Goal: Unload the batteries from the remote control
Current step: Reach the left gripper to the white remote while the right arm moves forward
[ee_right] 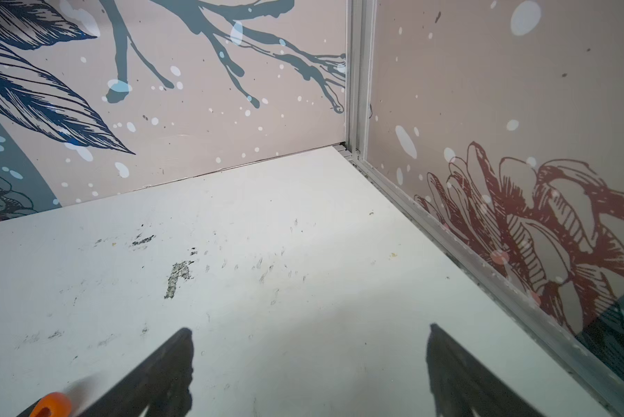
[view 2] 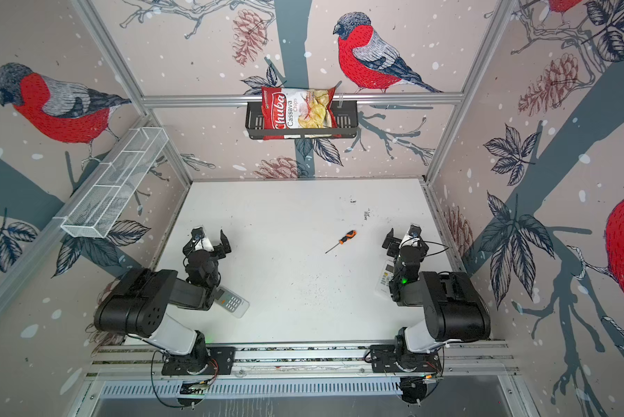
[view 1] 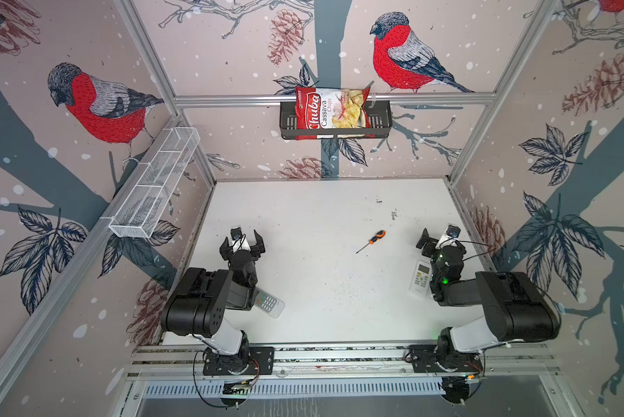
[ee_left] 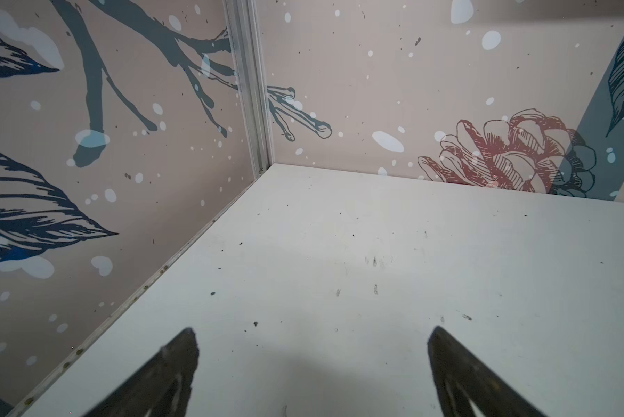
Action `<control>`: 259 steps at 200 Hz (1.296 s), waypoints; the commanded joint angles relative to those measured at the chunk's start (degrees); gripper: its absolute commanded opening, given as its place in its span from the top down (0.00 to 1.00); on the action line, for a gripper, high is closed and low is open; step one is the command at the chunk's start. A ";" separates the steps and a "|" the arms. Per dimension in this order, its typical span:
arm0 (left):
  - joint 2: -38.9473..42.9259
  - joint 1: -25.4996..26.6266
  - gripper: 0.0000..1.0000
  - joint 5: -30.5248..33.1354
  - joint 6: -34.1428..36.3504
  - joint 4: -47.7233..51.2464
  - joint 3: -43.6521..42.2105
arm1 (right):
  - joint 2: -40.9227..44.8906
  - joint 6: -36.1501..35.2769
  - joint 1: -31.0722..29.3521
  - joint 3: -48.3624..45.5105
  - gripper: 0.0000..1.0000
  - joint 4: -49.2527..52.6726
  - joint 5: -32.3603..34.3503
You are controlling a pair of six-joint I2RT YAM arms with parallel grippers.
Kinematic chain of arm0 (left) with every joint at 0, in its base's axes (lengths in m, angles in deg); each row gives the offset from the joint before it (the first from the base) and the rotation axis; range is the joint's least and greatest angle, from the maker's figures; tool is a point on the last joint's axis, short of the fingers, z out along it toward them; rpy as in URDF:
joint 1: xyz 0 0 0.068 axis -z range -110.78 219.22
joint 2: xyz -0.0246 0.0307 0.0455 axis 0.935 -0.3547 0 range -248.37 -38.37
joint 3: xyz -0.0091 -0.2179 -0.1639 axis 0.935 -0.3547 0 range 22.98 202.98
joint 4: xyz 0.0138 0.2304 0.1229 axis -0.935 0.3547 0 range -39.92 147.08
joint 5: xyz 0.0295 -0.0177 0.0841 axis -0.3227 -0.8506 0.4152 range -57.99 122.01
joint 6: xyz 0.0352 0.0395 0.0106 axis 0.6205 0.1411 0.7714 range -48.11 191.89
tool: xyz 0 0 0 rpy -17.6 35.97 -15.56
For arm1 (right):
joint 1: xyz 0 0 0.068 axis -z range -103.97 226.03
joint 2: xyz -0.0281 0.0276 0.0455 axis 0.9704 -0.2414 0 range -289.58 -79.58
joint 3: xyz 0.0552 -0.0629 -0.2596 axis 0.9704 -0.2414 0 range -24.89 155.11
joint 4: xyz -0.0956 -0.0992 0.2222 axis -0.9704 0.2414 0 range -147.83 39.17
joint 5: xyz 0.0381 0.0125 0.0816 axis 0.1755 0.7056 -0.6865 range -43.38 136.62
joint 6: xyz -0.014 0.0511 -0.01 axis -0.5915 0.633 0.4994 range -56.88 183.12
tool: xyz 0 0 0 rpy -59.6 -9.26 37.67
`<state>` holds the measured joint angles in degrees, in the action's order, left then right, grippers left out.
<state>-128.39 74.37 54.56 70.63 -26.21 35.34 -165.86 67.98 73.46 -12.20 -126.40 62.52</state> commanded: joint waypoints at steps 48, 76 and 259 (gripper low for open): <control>0.11 0.04 0.02 0.20 0.36 -1.67 0.12 | 0.18 0.58 0.05 0.32 0.01 -1.12 -0.50; 0.17 0.04 0.02 0.14 0.38 -1.70 0.12 | 0.15 0.54 0.11 0.32 0.00 -1.13 -0.51; 6.70 1.99 0.03 7.14 0.64 14.21 6.13 | 6.68 0.21 -3.66 1.60 0.00 4.90 10.86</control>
<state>-125.85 75.79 55.58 70.87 -23.74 36.00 -164.07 67.96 71.08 -12.73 -126.05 66.46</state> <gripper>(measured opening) 0.975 0.995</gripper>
